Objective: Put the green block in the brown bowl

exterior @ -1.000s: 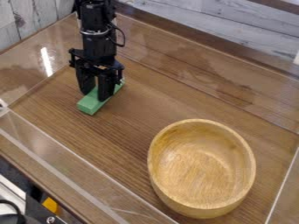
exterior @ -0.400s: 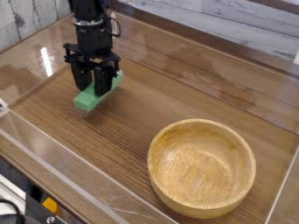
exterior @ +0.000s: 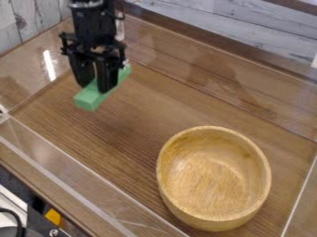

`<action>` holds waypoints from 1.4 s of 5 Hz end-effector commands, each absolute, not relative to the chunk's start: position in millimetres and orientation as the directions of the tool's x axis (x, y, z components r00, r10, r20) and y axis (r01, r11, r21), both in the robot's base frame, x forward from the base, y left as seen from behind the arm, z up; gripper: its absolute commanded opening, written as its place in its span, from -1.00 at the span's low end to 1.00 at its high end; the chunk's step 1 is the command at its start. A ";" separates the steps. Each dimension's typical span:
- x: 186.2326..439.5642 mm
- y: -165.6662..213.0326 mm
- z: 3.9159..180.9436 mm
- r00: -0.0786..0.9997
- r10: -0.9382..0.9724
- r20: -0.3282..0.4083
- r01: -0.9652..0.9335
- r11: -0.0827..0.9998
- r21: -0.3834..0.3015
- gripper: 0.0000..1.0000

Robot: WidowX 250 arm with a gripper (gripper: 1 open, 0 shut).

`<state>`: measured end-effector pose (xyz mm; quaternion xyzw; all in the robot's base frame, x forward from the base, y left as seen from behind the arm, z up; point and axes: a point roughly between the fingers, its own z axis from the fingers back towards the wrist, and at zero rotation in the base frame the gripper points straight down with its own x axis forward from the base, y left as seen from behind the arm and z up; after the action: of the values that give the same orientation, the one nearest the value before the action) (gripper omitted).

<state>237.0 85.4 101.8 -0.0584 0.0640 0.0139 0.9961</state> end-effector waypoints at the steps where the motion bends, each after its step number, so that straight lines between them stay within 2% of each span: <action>1: 231.7 54.8 122.0 0.995 -0.030 -0.092 0.019 0.992 -0.122 -1.00; 3: 212.8 -20.0 113.6 0.982 -0.138 -0.125 0.118 0.980 -0.157 -1.00; 5: 196.6 -77.9 102.0 0.966 -0.233 -0.116 0.217 0.967 -0.136 -1.00; 6: 190.2 -93.1 103.6 0.962 -0.254 -0.095 0.243 0.963 -0.115 -1.00; 7: 190.0 -93.1 108.4 0.963 -0.263 -0.065 0.257 0.962 -0.098 -1.00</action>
<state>187.7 -91.4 100.9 -0.0416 0.0565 -0.1265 0.9895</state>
